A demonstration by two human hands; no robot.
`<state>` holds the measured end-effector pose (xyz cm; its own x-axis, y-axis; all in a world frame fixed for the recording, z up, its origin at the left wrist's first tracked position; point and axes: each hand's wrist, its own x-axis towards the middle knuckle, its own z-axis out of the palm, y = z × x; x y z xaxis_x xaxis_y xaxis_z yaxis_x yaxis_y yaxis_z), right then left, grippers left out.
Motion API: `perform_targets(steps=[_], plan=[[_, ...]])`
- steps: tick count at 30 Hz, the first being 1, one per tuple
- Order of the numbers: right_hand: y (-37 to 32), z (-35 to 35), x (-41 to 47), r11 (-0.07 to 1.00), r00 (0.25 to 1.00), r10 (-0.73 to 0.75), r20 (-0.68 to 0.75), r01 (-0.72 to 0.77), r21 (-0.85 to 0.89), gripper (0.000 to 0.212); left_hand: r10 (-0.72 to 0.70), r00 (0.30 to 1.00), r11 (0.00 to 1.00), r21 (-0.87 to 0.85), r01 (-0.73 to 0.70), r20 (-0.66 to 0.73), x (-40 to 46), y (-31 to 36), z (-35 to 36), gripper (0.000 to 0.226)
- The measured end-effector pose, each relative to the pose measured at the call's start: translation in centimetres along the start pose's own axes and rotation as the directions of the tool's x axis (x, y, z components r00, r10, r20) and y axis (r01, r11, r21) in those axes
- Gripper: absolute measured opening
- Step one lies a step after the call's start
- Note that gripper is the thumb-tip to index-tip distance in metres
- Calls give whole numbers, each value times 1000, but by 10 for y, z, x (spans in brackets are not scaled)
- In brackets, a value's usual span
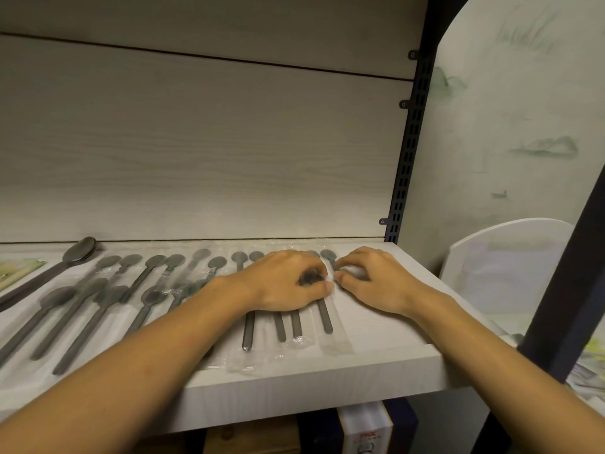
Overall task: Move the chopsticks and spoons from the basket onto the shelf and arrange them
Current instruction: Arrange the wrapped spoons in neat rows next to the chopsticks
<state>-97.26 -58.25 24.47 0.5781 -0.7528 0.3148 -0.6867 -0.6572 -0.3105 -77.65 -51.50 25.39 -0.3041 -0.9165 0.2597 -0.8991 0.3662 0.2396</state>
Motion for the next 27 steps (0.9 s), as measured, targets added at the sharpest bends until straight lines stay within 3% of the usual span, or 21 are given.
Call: perform_targets(steps=[15, 21, 27], plan=[[-26, -14, -6, 1000, 994, 19, -104, -20, -7, 72, -210, 975, 953, 209, 220, -68, -59, -27, -37, 60], [-64, -6, -14, 999, 998, -13, -61, 10, -48, 59, -273, 956, 928, 233, 292, -112, -118, -52, -59, 57], [-127, -1, -29, 995, 995, -86, -56, 82, -58, 51, -341, 919, 915, 154, 372, -197, -198, -78, -90, 54]])
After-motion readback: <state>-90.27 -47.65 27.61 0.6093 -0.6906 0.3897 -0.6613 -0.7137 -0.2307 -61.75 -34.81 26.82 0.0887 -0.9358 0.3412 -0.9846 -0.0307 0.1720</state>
